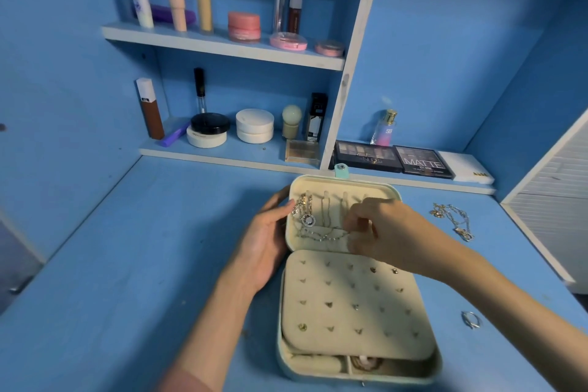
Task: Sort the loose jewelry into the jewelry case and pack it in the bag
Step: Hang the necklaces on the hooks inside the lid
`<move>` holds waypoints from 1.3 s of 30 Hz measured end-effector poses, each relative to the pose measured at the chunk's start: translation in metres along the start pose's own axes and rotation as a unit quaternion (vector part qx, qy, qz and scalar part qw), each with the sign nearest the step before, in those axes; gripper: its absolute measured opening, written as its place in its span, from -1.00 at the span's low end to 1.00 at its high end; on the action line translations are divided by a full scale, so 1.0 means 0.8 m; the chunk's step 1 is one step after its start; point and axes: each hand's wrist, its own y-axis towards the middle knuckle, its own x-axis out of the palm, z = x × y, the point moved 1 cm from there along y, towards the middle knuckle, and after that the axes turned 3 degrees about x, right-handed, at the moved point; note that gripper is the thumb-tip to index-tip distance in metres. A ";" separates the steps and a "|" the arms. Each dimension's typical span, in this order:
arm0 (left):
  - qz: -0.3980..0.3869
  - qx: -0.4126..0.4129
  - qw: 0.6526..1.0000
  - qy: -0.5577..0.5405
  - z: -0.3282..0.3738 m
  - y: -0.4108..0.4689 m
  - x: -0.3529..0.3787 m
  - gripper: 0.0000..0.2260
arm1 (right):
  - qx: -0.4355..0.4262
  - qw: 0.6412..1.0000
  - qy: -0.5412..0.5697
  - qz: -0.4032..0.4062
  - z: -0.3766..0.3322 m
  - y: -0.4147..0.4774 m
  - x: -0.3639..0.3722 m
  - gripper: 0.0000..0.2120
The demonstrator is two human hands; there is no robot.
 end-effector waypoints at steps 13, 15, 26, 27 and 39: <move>-0.001 -0.002 1.000 0.006 -0.001 0.001 0.000 -0.56 | -0.117 0.986 -0.111 0.047 -0.016 0.010 0.010 -0.89; 0.000 -0.006 1.000 0.004 -0.001 0.001 -0.001 -0.57 | -0.109 0.990 -0.079 0.047 -0.027 0.016 0.003 -0.93; 0.011 -0.005 1.000 0.005 -0.003 0.004 -0.005 -0.58 | -0.057 0.993 0.014 0.105 -0.028 0.036 -0.006 -0.89; 0.008 -0.002 1.000 0.009 -0.003 0.003 -0.005 -0.58 | -0.055 0.994 0.005 0.089 -0.025 0.031 -0.002 -0.89; 0.007 -0.010 1.000 -0.003 -0.003 0.002 -0.004 -0.55 | -0.200 0.955 -0.165 0.146 -0.021 0.019 0.025 -0.77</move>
